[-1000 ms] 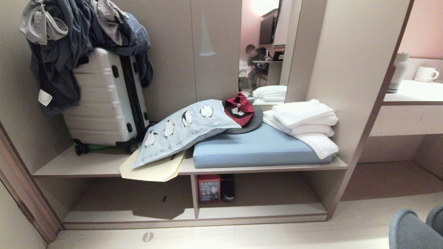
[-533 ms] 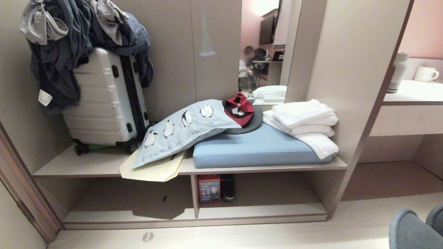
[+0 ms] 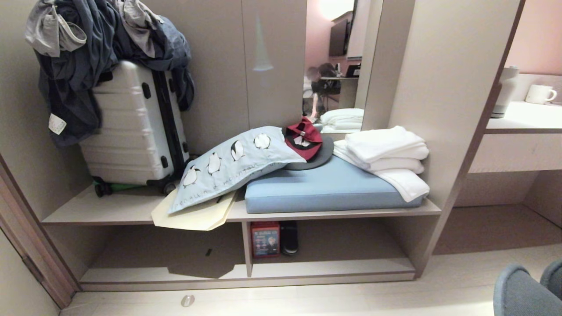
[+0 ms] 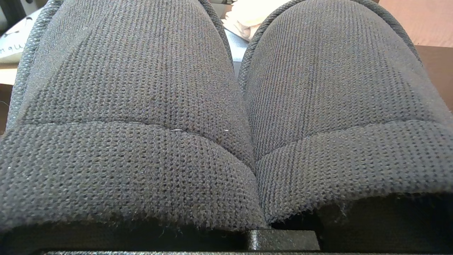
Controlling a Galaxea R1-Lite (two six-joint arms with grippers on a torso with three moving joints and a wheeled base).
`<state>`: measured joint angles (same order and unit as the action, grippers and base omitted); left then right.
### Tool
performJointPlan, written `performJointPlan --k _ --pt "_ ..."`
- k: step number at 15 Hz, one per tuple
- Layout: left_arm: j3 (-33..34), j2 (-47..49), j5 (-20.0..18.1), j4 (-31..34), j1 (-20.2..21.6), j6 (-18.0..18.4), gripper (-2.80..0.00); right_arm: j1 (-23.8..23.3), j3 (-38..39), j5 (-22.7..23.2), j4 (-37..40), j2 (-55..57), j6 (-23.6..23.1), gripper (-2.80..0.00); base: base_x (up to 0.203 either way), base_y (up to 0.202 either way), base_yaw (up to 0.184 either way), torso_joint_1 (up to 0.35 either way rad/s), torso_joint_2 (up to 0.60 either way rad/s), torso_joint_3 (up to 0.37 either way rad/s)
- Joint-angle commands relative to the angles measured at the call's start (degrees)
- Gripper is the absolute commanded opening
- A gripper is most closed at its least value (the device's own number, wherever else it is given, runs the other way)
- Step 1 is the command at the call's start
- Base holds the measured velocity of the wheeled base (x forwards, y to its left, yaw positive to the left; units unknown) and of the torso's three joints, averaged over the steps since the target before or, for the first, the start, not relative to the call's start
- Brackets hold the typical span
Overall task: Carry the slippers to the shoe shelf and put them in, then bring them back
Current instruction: Place the slippers on the floor
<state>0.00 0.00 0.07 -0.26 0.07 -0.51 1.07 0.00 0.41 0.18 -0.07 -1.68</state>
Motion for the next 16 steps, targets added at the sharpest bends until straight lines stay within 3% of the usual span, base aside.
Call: performJointPlan --k 1,16 --pt "0.00 0.09 0.01 0.00 0.01 -0.01 -2.80 -0.02 0.00 0.02 -0.01 0.07 -0.08 -2.80 0.000 0.000 0.000 0.000 0.00 0.000" --pt "0.00 0.09 0.01 0.00 0.01 -0.01 -2.80 0.07 0.00 0.02 -0.01 0.07 0.01 -2.80 0.000 0.000 0.000 0.000 0.00 0.000"
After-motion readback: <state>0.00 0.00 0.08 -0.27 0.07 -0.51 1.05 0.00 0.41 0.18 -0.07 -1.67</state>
